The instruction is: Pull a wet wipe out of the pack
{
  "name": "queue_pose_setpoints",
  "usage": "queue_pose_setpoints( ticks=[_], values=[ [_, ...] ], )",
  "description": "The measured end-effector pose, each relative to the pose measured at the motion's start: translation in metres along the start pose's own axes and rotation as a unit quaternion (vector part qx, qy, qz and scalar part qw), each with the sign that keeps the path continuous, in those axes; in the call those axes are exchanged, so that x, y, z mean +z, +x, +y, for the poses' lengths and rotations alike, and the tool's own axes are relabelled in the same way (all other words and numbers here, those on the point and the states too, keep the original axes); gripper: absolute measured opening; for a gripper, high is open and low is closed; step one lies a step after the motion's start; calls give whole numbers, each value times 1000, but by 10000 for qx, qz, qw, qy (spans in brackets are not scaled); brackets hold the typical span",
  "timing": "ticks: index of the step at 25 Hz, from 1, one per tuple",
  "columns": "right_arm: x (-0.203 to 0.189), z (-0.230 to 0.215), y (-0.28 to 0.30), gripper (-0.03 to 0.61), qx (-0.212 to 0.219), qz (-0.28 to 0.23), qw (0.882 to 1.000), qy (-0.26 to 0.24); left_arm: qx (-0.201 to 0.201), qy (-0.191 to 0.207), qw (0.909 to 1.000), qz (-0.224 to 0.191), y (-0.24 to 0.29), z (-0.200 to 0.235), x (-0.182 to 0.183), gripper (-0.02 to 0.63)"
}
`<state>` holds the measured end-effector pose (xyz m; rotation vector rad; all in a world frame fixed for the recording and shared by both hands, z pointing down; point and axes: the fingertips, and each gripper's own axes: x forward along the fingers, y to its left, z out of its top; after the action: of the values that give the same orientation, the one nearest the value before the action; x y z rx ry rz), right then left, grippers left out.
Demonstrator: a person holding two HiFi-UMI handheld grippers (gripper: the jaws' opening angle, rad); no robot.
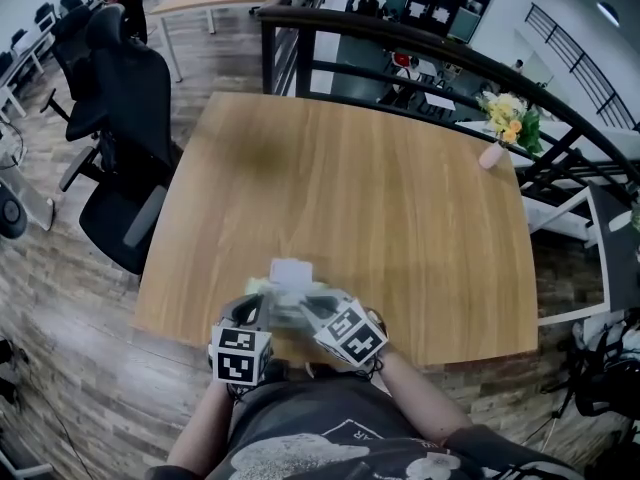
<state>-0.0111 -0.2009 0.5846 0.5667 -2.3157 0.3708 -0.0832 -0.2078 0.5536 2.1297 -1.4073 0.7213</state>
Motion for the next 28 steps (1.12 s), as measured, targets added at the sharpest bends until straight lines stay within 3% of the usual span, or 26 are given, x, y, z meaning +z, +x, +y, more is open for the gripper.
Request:
queue_pose_setpoints(
  ticks=[28],
  values=[
    [-16,-23,-25,43,-322,43,9993,160,6,56,10000,-5,3,2,1,18]
  ],
)
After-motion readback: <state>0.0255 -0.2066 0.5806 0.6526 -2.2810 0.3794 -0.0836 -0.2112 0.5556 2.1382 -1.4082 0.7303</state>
